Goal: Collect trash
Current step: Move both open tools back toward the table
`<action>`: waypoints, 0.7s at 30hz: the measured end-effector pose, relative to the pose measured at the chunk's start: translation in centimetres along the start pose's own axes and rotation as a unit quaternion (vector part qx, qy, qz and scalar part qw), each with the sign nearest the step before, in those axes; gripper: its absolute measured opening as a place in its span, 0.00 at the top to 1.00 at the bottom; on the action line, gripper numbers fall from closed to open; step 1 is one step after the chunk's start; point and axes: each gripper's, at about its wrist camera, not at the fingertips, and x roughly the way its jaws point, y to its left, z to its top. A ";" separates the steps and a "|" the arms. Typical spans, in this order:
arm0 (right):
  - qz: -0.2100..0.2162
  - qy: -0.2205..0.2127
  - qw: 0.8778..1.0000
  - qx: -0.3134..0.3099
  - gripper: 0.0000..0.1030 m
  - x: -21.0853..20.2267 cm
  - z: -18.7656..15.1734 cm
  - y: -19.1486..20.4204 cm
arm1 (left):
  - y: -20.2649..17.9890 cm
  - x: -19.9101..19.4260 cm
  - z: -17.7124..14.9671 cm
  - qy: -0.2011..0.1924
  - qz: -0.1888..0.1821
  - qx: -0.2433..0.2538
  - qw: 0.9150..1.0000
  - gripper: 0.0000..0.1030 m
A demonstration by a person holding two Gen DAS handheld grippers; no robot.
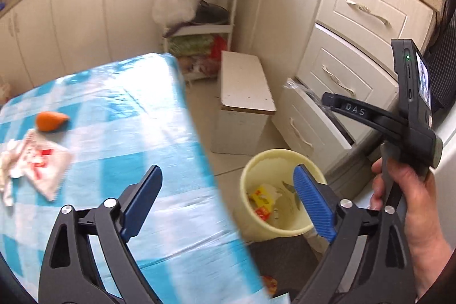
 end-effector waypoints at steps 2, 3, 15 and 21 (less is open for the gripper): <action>0.004 -0.011 1.000 -0.017 0.19 -0.8 0.1 1.2 | 2.2 -1.6 -0.4 -0.006 0.012 -0.010 1.000 0.08; 0.007 -0.015 1.000 -0.024 0.18 -1.1 0.1 1.7 | 3.4 -2.4 -0.7 -0.009 0.019 -0.017 1.000 0.08; 0.038 -0.043 0.996 -0.065 0.16 -4.8 -0.2 7.2 | 16.1 -10.1 -4.2 -0.040 0.076 -0.105 0.991 0.07; 0.043 -0.037 0.995 -0.087 0.16 -5.5 -0.8 9.3 | 21.3 -12.3 -5.6 -0.050 0.098 -0.150 0.983 0.07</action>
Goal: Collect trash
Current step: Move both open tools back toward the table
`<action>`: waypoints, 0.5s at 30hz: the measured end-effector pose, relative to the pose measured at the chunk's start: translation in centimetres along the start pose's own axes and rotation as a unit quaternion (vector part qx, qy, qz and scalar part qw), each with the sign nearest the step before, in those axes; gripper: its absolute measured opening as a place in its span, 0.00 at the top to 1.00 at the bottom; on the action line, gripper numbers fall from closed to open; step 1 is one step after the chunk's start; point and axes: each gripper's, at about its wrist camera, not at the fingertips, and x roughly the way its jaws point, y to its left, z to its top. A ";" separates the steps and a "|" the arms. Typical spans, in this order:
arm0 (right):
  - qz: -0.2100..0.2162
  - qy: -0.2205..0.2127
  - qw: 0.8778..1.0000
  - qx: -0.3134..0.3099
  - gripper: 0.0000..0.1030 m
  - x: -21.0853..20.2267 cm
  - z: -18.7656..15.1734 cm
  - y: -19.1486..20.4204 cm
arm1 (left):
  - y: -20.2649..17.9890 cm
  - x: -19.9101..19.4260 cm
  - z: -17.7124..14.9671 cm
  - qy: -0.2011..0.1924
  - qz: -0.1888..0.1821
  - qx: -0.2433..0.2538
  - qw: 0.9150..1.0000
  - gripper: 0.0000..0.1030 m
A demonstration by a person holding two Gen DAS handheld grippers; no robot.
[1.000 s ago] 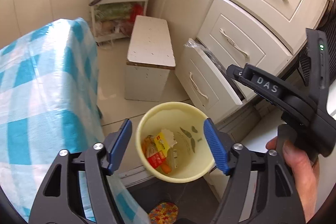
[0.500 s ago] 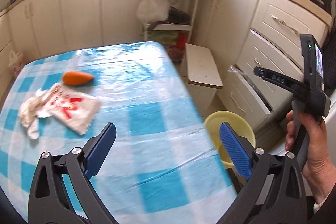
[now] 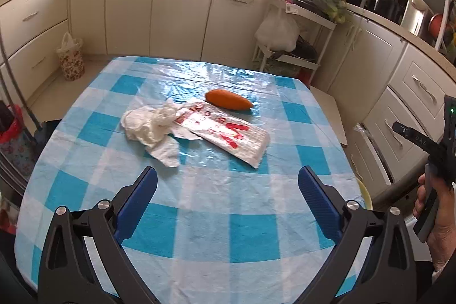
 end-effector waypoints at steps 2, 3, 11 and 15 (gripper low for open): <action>0.002 0.004 1.000 -0.008 0.15 -0.1 -0.2 0.7 | 1.6 -0.1 0.0 -0.001 0.008 -0.015 1.000 0.07; 0.004 0.005 1.000 -0.010 0.15 -0.2 -0.2 1.0 | 2.4 -0.2 0.0 -0.001 0.012 -0.023 1.000 0.07; 0.026 0.002 0.999 -0.027 0.14 -1.3 -0.6 3.7 | 7.9 0.1 0.4 -0.001 0.044 -0.094 0.995 0.07; 0.034 0.003 0.998 -0.055 0.14 -1.2 -0.8 5.8 | 9.3 0.4 0.2 0.002 0.055 -0.110 0.992 0.07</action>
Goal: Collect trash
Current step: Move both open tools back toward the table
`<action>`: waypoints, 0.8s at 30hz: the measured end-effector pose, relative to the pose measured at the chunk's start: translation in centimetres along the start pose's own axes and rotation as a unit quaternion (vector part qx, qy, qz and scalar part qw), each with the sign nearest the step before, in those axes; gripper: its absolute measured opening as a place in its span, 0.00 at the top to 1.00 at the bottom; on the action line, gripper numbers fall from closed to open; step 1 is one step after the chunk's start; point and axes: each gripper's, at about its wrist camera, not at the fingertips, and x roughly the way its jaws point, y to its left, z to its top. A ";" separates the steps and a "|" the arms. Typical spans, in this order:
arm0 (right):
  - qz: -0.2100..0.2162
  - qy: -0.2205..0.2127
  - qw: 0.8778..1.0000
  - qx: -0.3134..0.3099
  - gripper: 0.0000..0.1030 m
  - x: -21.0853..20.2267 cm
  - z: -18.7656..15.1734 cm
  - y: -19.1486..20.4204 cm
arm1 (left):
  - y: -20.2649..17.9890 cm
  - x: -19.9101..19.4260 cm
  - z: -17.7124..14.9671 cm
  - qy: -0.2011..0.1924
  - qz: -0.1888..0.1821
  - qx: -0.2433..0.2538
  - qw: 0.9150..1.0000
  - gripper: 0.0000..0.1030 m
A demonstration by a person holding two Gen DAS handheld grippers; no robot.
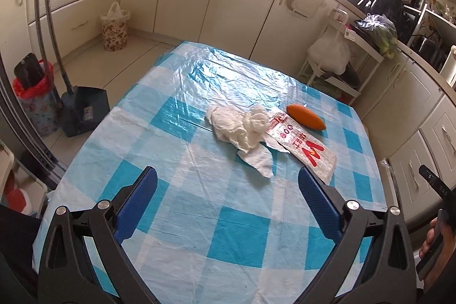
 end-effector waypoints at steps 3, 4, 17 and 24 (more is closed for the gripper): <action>0.017 -0.001 1.000 -0.023 0.14 0.1 0.1 1.9 | 0.8 0.5 0.0 0.004 0.006 -0.009 1.000 0.07; 0.023 -0.002 0.999 -0.031 0.14 0.0 0.1 2.5 | 0.9 0.7 0.0 0.006 0.008 -0.011 1.000 0.07; 0.115 0.014 0.979 -0.166 0.14 3.3 0.0 12.9 | -2.5 3.8 3.5 0.009 0.003 0.087 0.996 0.07; 0.166 0.041 0.960 -0.223 0.14 5.6 -1.0 17.1 | -5.0 6.7 5.6 0.017 0.002 0.162 0.987 0.07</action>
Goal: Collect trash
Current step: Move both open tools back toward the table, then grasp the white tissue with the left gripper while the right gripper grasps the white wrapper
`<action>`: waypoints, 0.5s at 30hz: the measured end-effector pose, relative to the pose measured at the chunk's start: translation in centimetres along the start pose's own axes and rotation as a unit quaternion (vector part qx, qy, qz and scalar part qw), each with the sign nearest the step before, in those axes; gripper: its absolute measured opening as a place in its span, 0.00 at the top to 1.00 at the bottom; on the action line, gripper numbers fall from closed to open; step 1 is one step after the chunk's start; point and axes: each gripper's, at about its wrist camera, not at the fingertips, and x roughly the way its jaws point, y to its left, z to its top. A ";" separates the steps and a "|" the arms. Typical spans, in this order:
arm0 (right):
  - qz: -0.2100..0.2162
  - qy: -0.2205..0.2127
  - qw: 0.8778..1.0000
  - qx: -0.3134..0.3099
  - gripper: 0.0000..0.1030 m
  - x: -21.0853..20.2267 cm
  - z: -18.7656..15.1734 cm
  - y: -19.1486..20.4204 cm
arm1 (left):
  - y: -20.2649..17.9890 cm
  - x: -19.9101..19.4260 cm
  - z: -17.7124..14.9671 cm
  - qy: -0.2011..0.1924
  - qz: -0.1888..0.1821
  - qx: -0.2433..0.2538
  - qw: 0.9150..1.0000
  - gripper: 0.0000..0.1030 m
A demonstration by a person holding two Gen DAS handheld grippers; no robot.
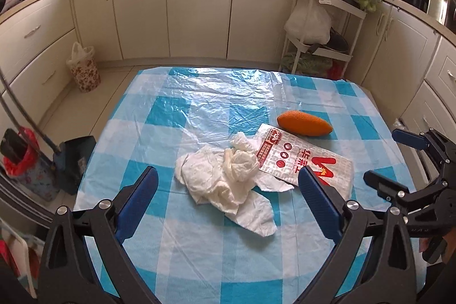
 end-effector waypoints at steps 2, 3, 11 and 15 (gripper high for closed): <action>0.013 0.010 1.000 -0.012 0.14 1.1 0.1 0.5 | -0.1 0.9 0.5 0.007 -0.002 0.009 1.000 0.10; 0.018 0.013 1.000 -0.016 0.14 1.6 0.3 0.8 | 0.1 1.4 0.6 0.011 -0.004 0.012 1.000 0.11; 0.089 0.045 0.995 -0.025 0.14 4.9 1.1 2.1 | 0.5 4.6 1.1 0.044 -0.018 0.030 0.998 0.31; 0.104 0.065 0.992 -0.034 0.16 5.6 0.5 2.5 | 0.4 6.0 1.0 0.062 -0.030 0.031 0.997 0.42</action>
